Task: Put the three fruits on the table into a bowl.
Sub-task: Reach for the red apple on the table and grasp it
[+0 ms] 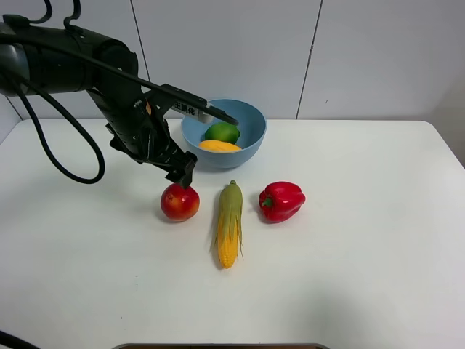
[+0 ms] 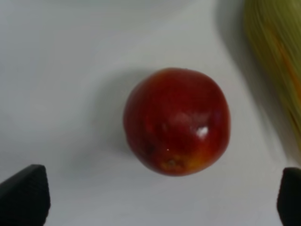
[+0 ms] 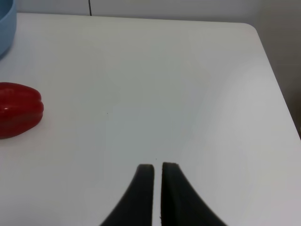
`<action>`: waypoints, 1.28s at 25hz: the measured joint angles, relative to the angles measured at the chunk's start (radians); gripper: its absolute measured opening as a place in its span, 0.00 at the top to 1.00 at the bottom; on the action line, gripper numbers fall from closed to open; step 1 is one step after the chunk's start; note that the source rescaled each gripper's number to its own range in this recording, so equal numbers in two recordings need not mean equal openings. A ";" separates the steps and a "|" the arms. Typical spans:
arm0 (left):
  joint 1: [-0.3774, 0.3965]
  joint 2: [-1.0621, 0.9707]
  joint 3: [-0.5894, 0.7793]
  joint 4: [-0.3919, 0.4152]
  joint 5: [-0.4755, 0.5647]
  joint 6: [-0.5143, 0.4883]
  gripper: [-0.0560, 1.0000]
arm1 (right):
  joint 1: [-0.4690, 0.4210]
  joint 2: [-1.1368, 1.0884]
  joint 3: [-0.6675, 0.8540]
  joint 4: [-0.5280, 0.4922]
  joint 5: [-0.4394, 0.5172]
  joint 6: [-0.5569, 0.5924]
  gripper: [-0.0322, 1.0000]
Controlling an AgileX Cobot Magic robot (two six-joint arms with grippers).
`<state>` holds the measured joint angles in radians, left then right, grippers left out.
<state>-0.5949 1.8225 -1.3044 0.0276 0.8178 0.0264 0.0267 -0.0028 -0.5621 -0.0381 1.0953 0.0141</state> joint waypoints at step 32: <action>-0.003 0.245 0.000 0.009 -0.142 0.001 0.03 | 0.000 0.000 0.000 0.000 0.000 0.000 0.97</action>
<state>-0.5979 2.0679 -1.3048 0.0367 0.6753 0.0274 0.0267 -0.0028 -0.5621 -0.0381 1.0953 0.0141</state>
